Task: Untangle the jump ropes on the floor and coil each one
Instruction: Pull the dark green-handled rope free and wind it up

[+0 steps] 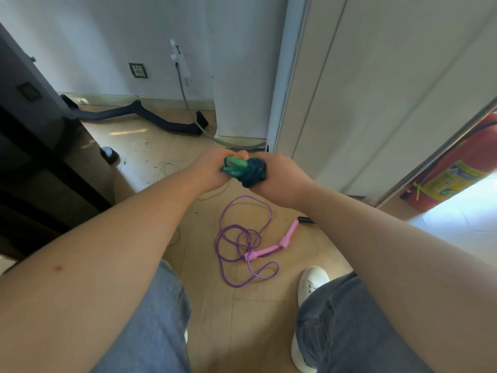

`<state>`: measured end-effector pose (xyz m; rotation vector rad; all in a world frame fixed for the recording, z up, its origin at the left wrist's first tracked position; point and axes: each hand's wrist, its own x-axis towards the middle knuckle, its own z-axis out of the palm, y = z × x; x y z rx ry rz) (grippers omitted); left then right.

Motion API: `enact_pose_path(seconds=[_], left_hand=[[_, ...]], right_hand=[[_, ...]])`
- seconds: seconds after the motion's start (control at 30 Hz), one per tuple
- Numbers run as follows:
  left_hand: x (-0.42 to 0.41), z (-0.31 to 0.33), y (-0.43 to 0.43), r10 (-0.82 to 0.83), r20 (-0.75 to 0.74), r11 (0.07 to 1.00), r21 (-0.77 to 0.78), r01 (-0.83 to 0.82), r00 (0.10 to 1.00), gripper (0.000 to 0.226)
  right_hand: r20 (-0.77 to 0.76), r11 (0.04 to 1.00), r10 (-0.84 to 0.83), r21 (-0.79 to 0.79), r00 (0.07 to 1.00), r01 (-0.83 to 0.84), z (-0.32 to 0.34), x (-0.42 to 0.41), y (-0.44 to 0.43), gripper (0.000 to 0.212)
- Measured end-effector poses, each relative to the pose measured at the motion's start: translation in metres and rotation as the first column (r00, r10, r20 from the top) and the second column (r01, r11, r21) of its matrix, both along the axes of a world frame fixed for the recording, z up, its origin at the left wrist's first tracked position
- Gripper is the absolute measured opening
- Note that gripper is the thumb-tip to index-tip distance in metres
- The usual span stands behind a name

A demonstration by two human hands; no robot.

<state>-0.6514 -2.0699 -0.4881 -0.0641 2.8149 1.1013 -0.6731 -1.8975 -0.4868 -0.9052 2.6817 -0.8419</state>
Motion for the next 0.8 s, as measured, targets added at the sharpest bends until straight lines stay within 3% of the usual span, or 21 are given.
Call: enact_pose_path(seconds=[0.13, 0.3, 0.4, 0.57, 0.73, 0.8], left_hand=[[-0.001, 0.002, 0.010, 0.138, -0.017, 0.987, 0.080, -0.136, 0.990, 0.024], [-0.001, -0.001, 0.020, 0.170, 0.188, 0.873, 0.427, -0.236, 0.967, 0.026], [0.000, -0.001, 0.023, 0.129, 0.264, 0.816, 0.519, -0.253, 0.956, 0.020], [-0.001, 0.002, 0.027, 0.185, 0.348, 0.706, 0.603, -0.371, 0.919, 0.018], [0.001, 0.011, 0.020, 0.187, 0.414, 0.470, 0.759, -0.451, 0.891, 0.008], [0.000, 0.013, 0.021, 0.217, 0.405, 0.481, 0.748, -0.458, 0.888, 0.013]], right_hand=[[0.107, 0.964, -0.205, -0.147, 0.973, 0.220, -0.001, -0.004, -0.004, 0.008], [0.049, 0.917, -0.393, -0.050, 0.918, 0.395, -0.010, -0.018, -0.002, 0.009], [-0.006, 0.885, -0.466, 0.021, 0.885, 0.466, -0.012, -0.019, 0.003, 0.013], [-0.362, 0.883, -0.290, 0.257, 0.886, 0.394, -0.008, -0.009, -0.002, 0.023], [-0.475, 0.891, -0.167, 0.303, 0.864, 0.339, -0.006, -0.001, -0.007, 0.037], [-0.482, 0.896, -0.149, 0.305, 0.864, 0.324, -0.007, 0.001, -0.008, 0.046]])
